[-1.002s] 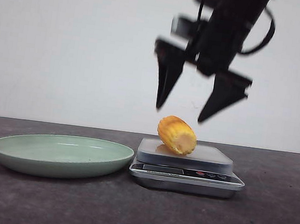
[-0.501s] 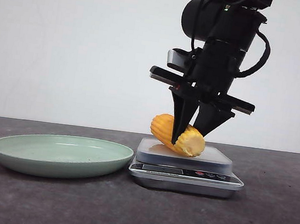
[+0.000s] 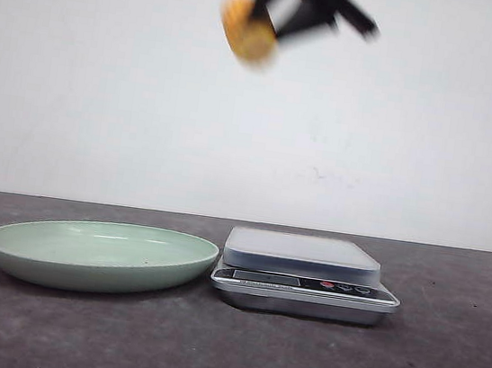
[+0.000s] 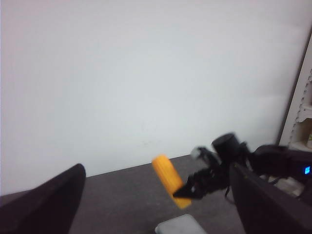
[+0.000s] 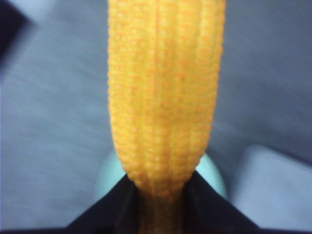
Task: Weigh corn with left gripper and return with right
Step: 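Lift the corn with the right gripper and carry it over the plate, then lower the corn onto the green plate and open the right gripper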
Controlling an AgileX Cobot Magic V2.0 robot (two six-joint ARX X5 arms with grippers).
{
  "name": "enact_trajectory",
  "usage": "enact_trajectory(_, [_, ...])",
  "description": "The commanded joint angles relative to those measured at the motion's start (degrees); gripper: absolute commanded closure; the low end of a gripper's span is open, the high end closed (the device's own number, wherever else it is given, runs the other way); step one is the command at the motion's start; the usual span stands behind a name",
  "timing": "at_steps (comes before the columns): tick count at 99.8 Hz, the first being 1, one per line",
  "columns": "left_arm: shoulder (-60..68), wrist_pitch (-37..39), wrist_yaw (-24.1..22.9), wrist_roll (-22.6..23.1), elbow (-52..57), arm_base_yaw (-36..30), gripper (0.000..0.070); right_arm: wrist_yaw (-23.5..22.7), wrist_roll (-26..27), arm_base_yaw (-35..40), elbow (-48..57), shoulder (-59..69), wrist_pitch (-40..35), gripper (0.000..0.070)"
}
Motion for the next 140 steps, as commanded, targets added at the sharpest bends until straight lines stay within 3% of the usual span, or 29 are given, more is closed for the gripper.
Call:
enact_trajectory(1, [0.3, -2.6, -1.3, 1.4, 0.9, -0.4, 0.0149, -0.2, 0.9, 2.1, 3.8, 1.1, 0.3, 0.0700])
enact_trajectory(20, [0.3, -2.6, -3.5, 2.0, -0.3, -0.4, 0.0149, 1.0, 1.3, 7.0, 6.5, 2.2, 1.0, 0.0700])
enact_trajectory(40, [0.3, -2.6, -4.0, 2.0, -1.5, -0.4, 0.0149, 0.7, 2.7, 8.2, 6.5, 7.0, -3.9, 0.0700])
enact_trajectory(86, [0.3, -2.6, -3.9, 1.6, -1.8, -0.4, 0.0149, -7.4, 9.1, 8.3, 6.5, 26.7, -8.5, 0.0700])
enact_trajectory(105, [0.2, -2.6, -3.9, 0.7, -1.8, -0.4, 0.0149, -7.1, 10.6, 8.3, 6.5, 28.4, -8.8, 0.0694])
enact_trajectory(111, [0.2, -2.6, -3.9, 0.5, -1.8, -0.4, 0.0149, -7.1, 10.6, 8.2, 6.5, 28.4, -8.8, 0.0603])
enact_trajectory(120, [0.2, -2.6, -3.9, 0.5, -1.8, -0.4, 0.0149, -7.1, 10.5, 8.1, 6.5, 28.4, -8.8, 0.0278])
enact_trajectory(127, [0.2, -2.6, -3.9, 0.5, -1.8, -0.4, 0.0149, -7.1, 10.5, 8.0, 6.5, 28.4, -8.7, 0.0105])
enact_trajectory(132, [0.2, -2.6, -3.9, 0.5, -1.8, -0.4, 0.0149, -7.2, 10.5, 7.9, 6.6, 28.2, -8.5, 0.0047])
enact_trajectory(140, [0.2, -2.6, -4.0, 0.5, -1.8, -0.4, 0.0149, -7.6, 9.7, 7.5, 7.1, 27.8, -8.6, 0.0043])
